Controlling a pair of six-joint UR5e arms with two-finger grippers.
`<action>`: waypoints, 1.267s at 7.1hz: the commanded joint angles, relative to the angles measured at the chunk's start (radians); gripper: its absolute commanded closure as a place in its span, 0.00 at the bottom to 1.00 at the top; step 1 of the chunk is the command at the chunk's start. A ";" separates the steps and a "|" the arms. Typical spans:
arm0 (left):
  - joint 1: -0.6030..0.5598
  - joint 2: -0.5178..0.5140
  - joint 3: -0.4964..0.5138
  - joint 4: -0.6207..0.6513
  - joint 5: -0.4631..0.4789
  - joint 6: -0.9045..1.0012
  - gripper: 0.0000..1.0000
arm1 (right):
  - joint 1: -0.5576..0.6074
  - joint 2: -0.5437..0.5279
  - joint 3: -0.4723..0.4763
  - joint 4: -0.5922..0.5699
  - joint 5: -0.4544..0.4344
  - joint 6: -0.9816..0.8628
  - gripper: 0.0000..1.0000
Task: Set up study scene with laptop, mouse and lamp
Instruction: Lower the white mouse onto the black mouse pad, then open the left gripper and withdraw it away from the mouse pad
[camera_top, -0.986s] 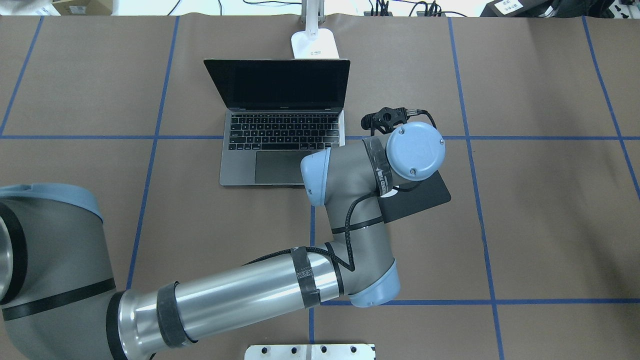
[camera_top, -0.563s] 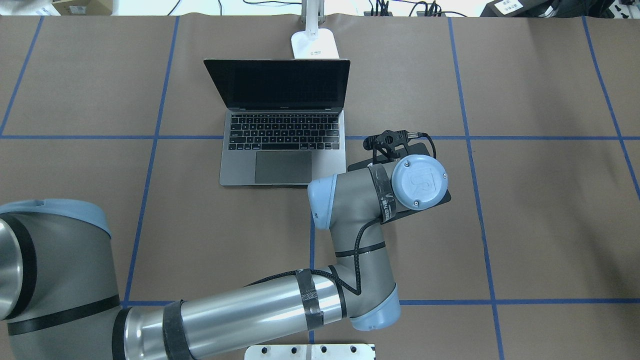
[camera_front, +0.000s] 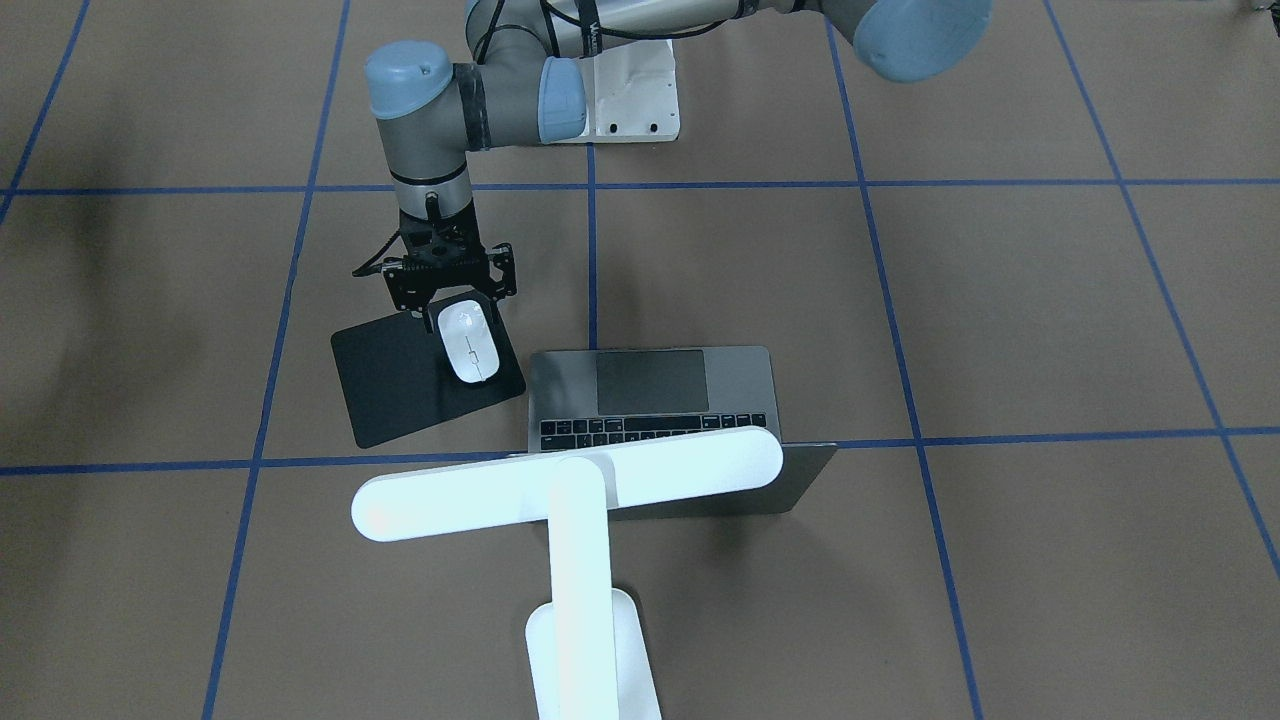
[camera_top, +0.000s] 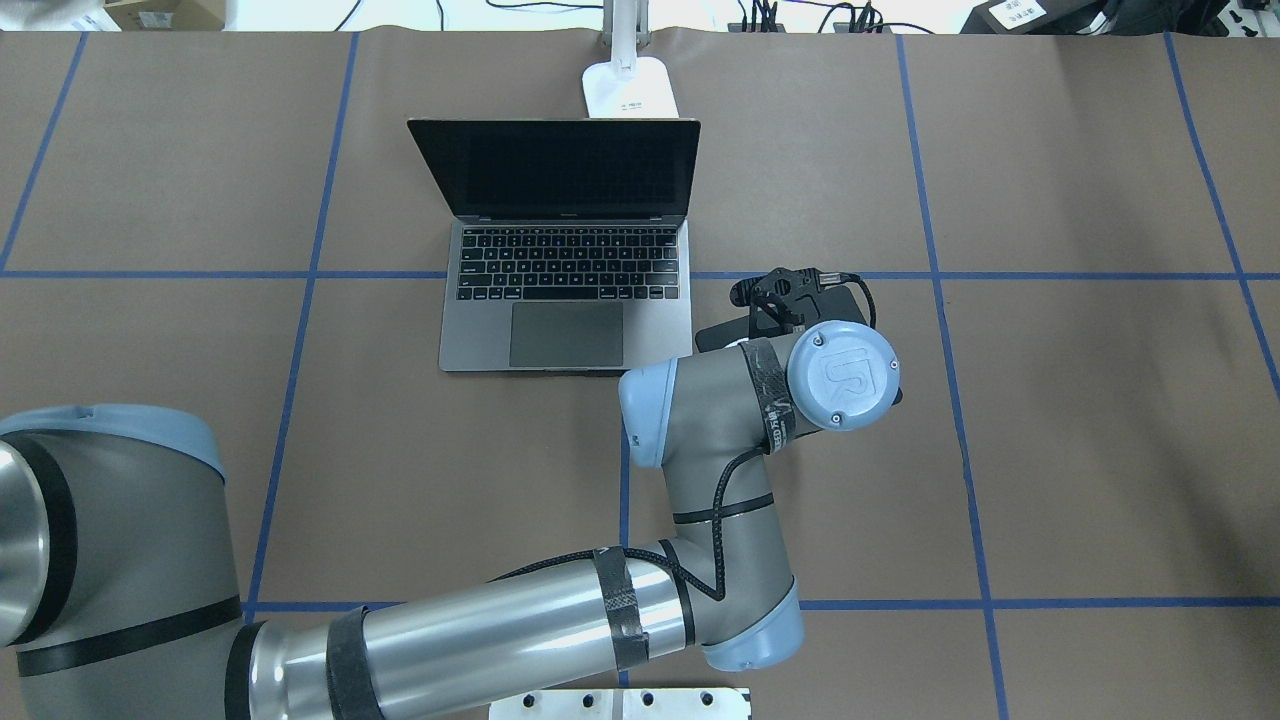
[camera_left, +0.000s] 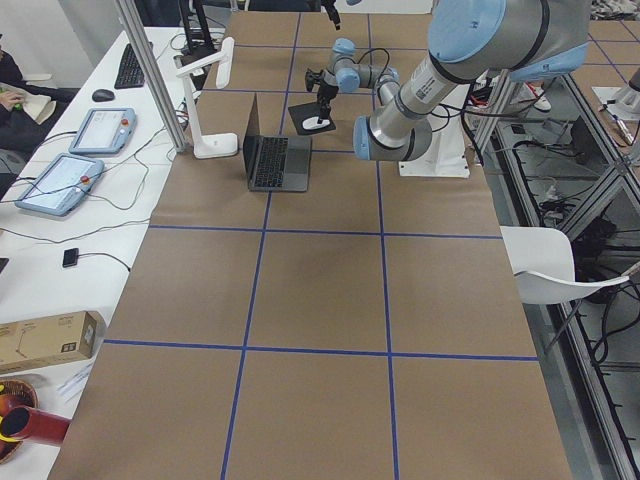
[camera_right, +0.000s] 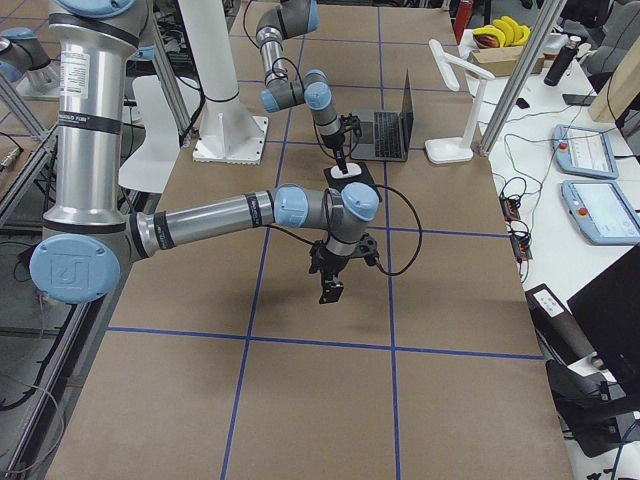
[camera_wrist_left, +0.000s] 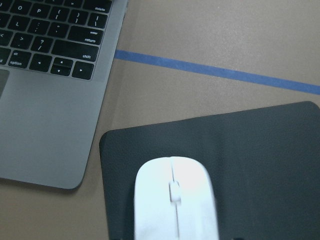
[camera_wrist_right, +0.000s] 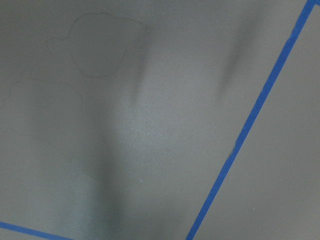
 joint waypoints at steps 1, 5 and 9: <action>-0.021 0.030 -0.120 0.066 -0.024 0.065 0.04 | 0.000 0.011 0.000 0.000 0.002 0.004 0.00; -0.143 0.361 -0.842 0.534 -0.216 0.276 0.01 | 0.011 0.063 0.003 0.000 0.000 0.122 0.00; -0.327 0.682 -1.059 0.545 -0.377 0.540 0.01 | 0.038 0.075 0.034 0.002 -0.001 0.259 0.00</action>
